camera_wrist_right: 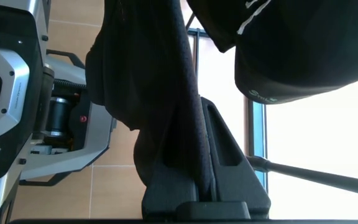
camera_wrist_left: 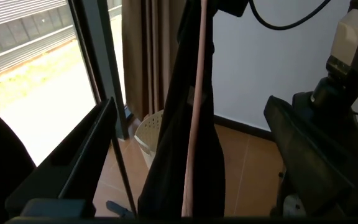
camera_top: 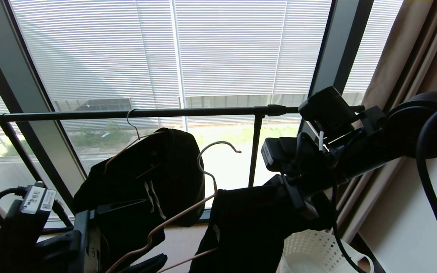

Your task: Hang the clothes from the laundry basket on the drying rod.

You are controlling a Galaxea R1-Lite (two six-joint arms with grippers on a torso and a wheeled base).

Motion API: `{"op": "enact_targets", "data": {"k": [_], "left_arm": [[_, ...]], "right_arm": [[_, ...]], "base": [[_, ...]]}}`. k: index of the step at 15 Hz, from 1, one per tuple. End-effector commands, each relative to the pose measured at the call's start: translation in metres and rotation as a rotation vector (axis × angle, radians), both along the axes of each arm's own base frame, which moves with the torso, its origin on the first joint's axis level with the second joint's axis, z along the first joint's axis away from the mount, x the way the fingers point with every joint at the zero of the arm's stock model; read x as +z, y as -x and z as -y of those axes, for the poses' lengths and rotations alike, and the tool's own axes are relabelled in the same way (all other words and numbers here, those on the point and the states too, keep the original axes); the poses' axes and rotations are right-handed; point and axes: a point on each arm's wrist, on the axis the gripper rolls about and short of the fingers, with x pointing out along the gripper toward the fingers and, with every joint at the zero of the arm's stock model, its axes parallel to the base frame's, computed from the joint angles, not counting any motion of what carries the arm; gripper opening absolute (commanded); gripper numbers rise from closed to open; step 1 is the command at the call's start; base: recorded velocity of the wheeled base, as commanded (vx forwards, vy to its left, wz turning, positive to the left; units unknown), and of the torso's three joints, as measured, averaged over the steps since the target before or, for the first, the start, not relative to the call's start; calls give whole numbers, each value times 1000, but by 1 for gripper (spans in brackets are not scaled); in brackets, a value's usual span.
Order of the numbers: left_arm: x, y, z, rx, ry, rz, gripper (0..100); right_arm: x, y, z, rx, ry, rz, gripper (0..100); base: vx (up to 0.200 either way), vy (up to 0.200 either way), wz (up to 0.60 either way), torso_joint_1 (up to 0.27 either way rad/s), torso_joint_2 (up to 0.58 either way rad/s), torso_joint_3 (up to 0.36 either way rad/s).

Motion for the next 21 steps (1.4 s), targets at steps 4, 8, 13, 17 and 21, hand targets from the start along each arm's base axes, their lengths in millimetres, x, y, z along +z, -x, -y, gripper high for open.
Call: {"op": "enact_targets", "data": {"k": [4, 8, 13, 17, 21], "left_arm": [[10, -16, -23, 154, 148, -148, 100], [-5, -42, -32, 232, 170, -272, 100], [-29, -50, -39, 129, 140, -382, 100], [-46, -50, -35, 110, 70, -385, 100], [-53, -46, -15, 4, 23, -383, 100]], "right_arm": [[9, -1, 21, -56, -16, 19, 0], [12, 5, 24, -46, -30, 17, 0], [24, 16, 29, -16, -82, 27, 0], [24, 16, 26, 14, -124, 31, 0], [26, 19, 11, 63, -147, 43, 0]], "base": [[0, 0, 0, 0, 0, 0], [0, 0, 0, 0, 0, 0], [0, 0, 0, 0, 0, 0], [0, 0, 0, 0, 0, 0], [0, 0, 0, 0, 0, 0]]}}
